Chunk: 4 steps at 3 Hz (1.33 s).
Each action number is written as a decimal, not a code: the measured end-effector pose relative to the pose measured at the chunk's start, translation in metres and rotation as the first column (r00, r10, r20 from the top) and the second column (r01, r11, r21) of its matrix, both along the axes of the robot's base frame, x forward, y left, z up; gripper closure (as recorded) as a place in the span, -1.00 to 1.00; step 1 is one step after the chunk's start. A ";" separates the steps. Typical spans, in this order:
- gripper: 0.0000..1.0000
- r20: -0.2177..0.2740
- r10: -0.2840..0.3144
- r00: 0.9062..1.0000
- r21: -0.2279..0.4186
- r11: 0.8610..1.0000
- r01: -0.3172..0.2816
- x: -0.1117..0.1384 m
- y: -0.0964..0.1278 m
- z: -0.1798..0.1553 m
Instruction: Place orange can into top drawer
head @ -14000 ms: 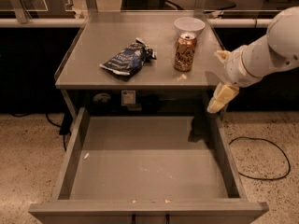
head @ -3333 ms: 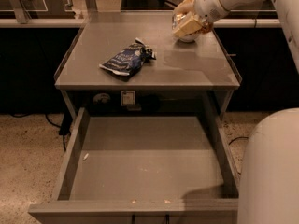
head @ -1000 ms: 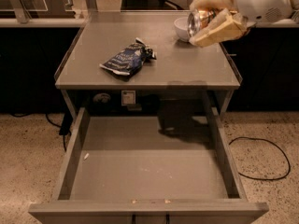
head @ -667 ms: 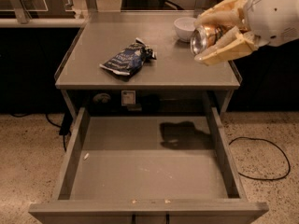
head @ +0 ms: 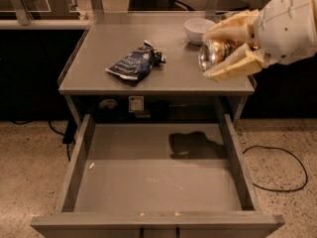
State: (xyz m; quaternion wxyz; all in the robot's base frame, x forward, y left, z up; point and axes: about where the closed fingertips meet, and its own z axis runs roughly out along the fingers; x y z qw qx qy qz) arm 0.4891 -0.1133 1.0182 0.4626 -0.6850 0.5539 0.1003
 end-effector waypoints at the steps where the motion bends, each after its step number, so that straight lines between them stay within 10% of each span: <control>1: 1.00 -0.014 0.030 0.999 0.057 0.998 -0.029 -0.006 0.004 -0.037; 4: 1.00 -0.095 0.099 0.991 0.124 0.988 -0.087 -0.029 0.040 -0.126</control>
Offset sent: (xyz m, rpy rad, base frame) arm -0.0167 0.0157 -0.1147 0.1350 0.0643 0.0668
